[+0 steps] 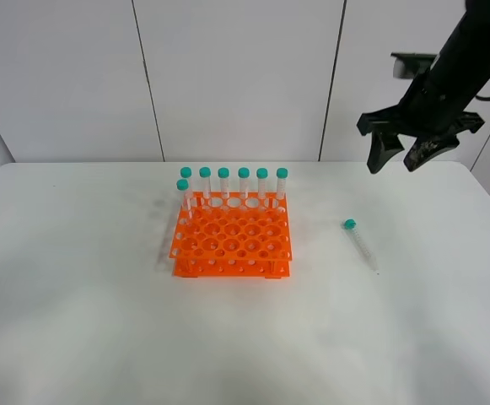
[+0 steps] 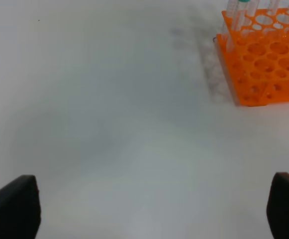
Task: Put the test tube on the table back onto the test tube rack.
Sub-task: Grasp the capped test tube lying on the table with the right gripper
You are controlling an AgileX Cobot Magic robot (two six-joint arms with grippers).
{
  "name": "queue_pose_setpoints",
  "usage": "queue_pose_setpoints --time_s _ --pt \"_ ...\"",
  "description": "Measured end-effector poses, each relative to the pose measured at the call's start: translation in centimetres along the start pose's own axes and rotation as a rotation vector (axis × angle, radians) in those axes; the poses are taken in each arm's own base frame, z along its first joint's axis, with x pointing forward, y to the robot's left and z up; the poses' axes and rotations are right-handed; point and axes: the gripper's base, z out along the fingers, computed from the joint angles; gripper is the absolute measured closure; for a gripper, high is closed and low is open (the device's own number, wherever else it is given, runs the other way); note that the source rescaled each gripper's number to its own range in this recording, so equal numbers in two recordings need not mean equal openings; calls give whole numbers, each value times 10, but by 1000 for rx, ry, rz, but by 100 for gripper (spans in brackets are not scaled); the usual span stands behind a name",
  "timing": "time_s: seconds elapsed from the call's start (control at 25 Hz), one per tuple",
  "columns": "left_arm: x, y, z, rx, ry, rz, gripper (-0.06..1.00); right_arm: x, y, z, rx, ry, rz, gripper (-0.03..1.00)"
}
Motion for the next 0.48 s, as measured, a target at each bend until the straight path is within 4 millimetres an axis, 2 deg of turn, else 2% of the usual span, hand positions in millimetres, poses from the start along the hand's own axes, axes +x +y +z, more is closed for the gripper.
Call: queue_pose_setpoints --time_s 0.16,0.48 --pt "0 0 0 0 0 0 -6 -6 -5 44 4 112 10 16" --pt "0 0 0 0 0 0 -6 -6 -10 103 -1 257 18 16"
